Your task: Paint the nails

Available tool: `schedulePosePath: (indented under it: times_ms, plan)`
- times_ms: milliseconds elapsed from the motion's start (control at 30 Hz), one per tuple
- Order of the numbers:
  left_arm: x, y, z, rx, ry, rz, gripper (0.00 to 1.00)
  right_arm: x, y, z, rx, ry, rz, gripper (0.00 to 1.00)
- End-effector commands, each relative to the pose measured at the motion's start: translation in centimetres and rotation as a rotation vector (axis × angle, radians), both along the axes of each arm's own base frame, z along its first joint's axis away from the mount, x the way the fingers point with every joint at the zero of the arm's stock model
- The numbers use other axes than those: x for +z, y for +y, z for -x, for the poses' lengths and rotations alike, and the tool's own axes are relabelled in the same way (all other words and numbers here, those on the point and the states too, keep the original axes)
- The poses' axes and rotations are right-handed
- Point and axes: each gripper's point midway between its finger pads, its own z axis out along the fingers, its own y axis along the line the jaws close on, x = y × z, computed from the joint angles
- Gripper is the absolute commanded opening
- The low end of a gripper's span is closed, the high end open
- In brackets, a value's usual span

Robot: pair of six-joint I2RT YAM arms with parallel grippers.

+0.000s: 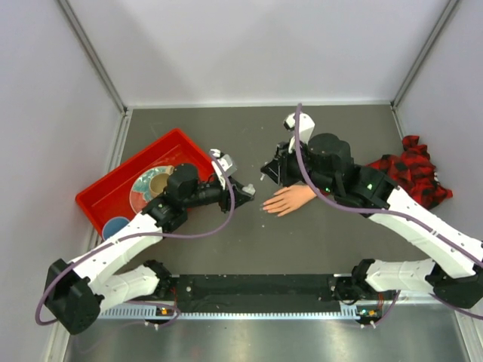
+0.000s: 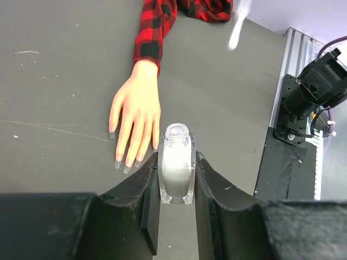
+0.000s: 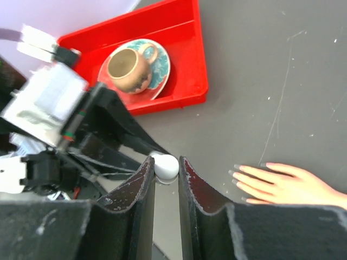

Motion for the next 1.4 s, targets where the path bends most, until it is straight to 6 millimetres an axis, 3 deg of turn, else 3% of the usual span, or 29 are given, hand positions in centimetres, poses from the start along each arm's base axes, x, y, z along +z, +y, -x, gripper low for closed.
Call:
schedulePosePath:
  times_ms: [0,33,167,233,400,433,467,533,567,667,867,1367]
  plan:
    - [3.5,-0.1,-0.3,0.004,-0.122,0.080,0.00,-1.3,-1.3,-1.0,-0.069,-0.035,-0.012,0.00]
    - [3.3,0.0,-0.1,0.007,-0.125,0.088,0.00,-1.6,-1.7,-1.0,-0.076,-0.037,-0.020,0.00]
    - [4.0,0.4,-0.1,0.035,-0.177,0.152,0.00,-6.2,-2.9,-1.7,-0.114,-0.012,0.013,0.00]
    - [4.6,0.7,-0.1,0.046,-0.224,0.175,0.00,-6.6,-3.1,-2.0,-0.126,-0.044,0.008,0.00]
    - [5.7,1.6,-0.4,0.094,-0.312,0.196,0.00,-10.3,-4.4,-2.3,-0.161,-0.059,0.045,0.00]
    - [6.4,1.8,-0.3,0.104,-0.333,0.212,0.00,-10.4,-4.4,-2.5,-0.166,-0.068,0.031,0.00]
    - [6.6,2.0,-0.4,0.116,-0.341,0.216,0.00,-12.0,-4.6,-2.4,-0.166,-0.058,0.051,0.00]
    - [7.2,2.4,-0.4,0.133,-0.362,0.222,0.00,-12.3,-4.5,-2.6,-0.168,-0.082,0.029,0.00]
    - [7.4,2.6,-0.4,0.141,-0.367,0.224,0.00,-13.7,-4.8,-2.6,-0.173,-0.076,0.048,0.00]
    - [7.8,3.3,-0.5,0.178,-0.387,0.218,0.00,-15.5,-4.7,-2.9,-0.179,-0.075,0.065,0.00]
    - [8.8,4.4,-0.3,0.224,-0.412,0.228,0.00,-17.7,-4.3,-3.9,-0.196,-0.091,0.085,0.00]
    - [8.2,4.3,-0.3,0.220,-0.404,0.221,0.00,-23.1,-3.8,-3.8,-0.152,-0.035,0.188,0.00]
